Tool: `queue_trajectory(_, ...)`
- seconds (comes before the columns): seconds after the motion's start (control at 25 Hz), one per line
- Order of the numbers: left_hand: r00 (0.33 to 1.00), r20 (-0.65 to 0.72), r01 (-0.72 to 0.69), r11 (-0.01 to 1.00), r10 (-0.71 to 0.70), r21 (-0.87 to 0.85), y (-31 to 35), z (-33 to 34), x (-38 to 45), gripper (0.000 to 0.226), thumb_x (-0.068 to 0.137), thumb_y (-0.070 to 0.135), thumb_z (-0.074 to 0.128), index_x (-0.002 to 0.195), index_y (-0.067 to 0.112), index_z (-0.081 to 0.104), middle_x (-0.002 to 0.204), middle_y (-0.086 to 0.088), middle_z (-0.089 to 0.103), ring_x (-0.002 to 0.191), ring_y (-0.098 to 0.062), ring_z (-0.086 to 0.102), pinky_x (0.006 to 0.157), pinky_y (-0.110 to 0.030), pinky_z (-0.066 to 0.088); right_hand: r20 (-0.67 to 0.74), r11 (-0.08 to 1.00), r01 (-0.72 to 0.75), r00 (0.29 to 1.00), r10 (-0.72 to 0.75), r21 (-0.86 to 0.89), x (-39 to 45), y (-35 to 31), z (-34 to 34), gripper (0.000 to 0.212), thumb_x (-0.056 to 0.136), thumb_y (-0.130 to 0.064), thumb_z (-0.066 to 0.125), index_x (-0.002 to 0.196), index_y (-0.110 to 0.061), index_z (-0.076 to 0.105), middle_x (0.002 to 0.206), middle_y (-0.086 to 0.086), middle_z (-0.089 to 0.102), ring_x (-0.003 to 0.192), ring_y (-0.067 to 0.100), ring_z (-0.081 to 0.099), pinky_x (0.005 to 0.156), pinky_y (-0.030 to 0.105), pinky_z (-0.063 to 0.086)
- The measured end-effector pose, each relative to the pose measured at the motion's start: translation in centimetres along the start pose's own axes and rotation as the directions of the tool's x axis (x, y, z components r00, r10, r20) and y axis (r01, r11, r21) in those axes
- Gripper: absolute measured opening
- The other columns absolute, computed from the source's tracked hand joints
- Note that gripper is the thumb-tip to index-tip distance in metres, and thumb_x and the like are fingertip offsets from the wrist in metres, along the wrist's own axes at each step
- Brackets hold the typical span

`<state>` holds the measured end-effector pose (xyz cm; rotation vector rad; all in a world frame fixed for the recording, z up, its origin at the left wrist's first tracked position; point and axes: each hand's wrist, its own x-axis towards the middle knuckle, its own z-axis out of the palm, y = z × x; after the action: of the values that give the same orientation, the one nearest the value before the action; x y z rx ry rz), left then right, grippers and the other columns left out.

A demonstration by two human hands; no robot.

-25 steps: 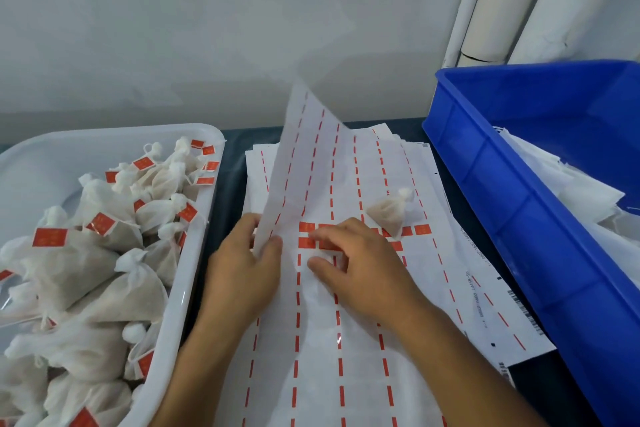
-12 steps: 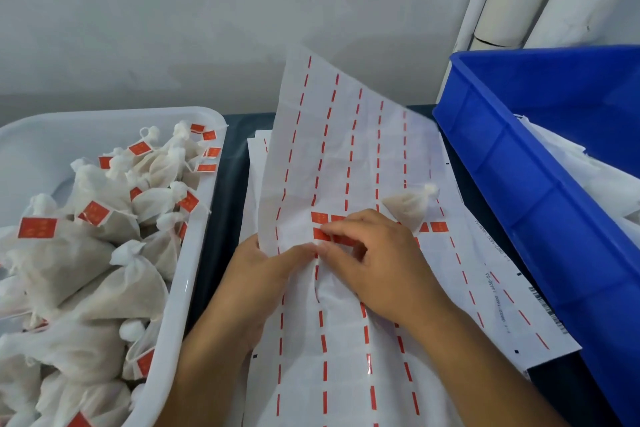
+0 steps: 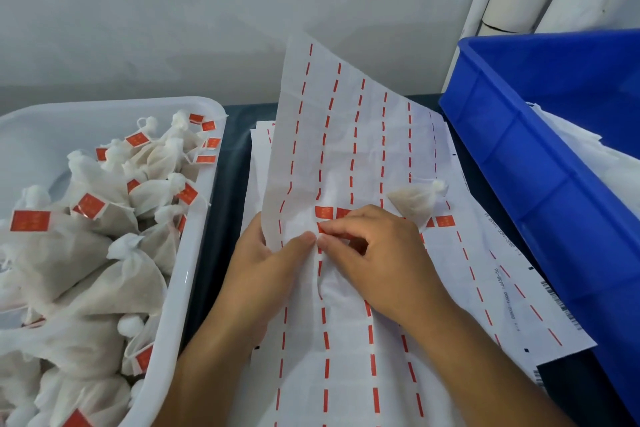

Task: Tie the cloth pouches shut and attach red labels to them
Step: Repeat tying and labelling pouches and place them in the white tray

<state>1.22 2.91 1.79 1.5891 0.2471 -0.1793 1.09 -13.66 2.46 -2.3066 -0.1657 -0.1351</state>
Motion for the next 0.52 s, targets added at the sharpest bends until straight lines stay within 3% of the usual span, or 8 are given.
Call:
queue_trajectory(0.12,0.992,0.037,-0.122,0.99,0.119,0.064,-0.04,0.34,-0.05,0.037,0.086,0.039,0.078,0.114,0.051,0.057,0.1,0.028,0.07,0.091,0.005,0.071,0.056,-0.012,0.054,0.011,1.0,-0.014,1.0,0.014,0.019,0.05,-0.02,-0.08,0.028,0.092,-0.04,0.073,0.117,-0.029,0.078,0.11,-0.009,0.074,0.094,0.003,0.065,0.086,0.008,0.05)
queue_trajectory(0.24,0.982,0.052,-0.184,0.978,0.179,0.101,-0.27,0.51,0.0,0.037,0.089,0.033,0.077,0.111,0.051,0.053,0.099,0.033,0.067,0.092,0.011,0.067,0.056,-0.008,0.052,0.012,0.999,-0.027,1.0,0.026,0.018,0.0,0.08,0.08,0.024,0.093,-0.039,0.072,0.114,-0.028,0.079,0.106,-0.01,0.074,0.09,0.003,0.064,0.079,0.002,0.046)
queue_trajectory(0.4,0.977,0.052,-0.211,0.969,0.206,0.128,-0.23,0.51,0.08,0.047,0.088,0.031,0.079,0.112,0.055,0.046,0.102,0.043,0.061,0.09,0.018,0.064,0.052,-0.008,0.051,-0.024,0.998,-0.034,0.999,0.035,0.048,0.01,0.32,0.13,0.018,0.096,-0.036,0.069,0.107,-0.026,0.079,0.1,-0.011,0.075,0.087,0.002,0.064,0.076,0.004,0.047)
queue_trajectory(0.52,0.978,0.035,-0.207,0.969,0.204,0.137,-0.34,0.28,0.15,0.048,0.087,0.032,0.079,0.112,0.057,0.047,0.104,0.04,0.062,0.092,0.016,0.064,0.052,-0.008,0.051,-0.037,0.997,-0.043,0.998,0.045,0.062,0.11,0.41,0.35,0.016,0.098,-0.035,0.066,0.103,-0.025,0.078,0.096,-0.012,0.073,0.086,0.001,0.063,0.075,0.005,0.048)
